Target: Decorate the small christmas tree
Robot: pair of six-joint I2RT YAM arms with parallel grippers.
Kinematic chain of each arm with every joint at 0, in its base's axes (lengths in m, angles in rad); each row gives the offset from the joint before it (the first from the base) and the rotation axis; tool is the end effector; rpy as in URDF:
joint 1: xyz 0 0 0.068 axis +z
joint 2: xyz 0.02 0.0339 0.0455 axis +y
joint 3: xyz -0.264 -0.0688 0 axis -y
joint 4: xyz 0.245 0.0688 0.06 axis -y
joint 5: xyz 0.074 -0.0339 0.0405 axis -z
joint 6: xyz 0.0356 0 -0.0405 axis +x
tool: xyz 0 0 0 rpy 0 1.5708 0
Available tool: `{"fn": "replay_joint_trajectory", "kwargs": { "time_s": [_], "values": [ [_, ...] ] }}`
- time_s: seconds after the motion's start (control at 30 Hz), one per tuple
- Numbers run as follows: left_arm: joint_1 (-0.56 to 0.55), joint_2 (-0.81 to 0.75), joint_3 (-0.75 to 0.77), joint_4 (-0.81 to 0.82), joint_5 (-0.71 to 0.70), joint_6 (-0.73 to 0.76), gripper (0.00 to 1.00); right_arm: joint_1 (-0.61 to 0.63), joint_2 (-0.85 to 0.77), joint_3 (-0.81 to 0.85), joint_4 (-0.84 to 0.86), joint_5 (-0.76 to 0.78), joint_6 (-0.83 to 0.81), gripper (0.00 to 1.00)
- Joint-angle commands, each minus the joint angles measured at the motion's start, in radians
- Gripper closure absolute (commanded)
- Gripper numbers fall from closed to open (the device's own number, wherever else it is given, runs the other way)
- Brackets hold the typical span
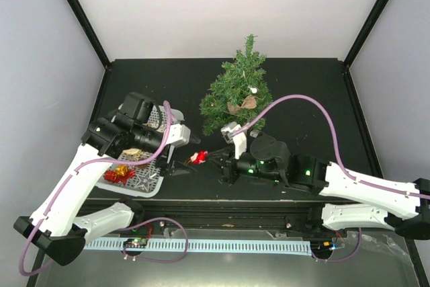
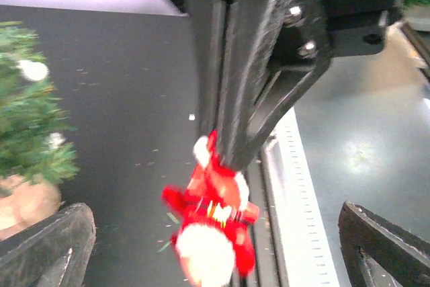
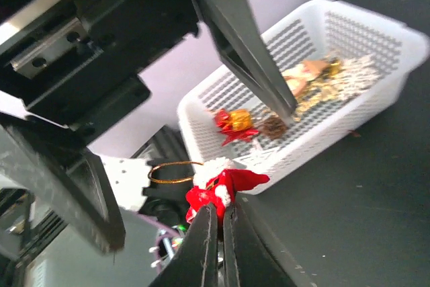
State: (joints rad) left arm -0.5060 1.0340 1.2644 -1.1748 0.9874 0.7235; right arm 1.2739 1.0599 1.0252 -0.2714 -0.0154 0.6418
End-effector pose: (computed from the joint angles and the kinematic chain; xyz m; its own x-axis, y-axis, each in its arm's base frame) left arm 0.1297 -0.1058 0.3789 -0.0710 0.4563 -0.8870 0.9900 -0.0766 -0.1187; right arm 0.0704 0.2319 0.3622 -0.6456 -0.0641 -0.7610 -0.7165 0.3956 0.5745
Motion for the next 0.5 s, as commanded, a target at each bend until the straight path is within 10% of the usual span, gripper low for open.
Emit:
{"fn": "replay_joint_trajectory", "kwargs": {
  "time_s": [0.0, 0.27, 0.47],
  "values": [
    [0.099, -0.020, 0.056, 0.131, -0.047, -0.148, 0.01, 0.000, -0.099, 0.041, -0.149, 0.268, -0.007, 0.99],
    [0.307, 0.021, 0.050, 0.280, 0.044, -0.315, 0.01, -0.063, -0.267, 0.180, -0.465, 0.657, -0.005, 0.99],
    [0.319, 0.084, 0.077, 0.285, 0.013, -0.336, 0.01, -0.359, -0.266, 0.266, -0.568, 0.524, -0.049, 0.99]
  ]
}}
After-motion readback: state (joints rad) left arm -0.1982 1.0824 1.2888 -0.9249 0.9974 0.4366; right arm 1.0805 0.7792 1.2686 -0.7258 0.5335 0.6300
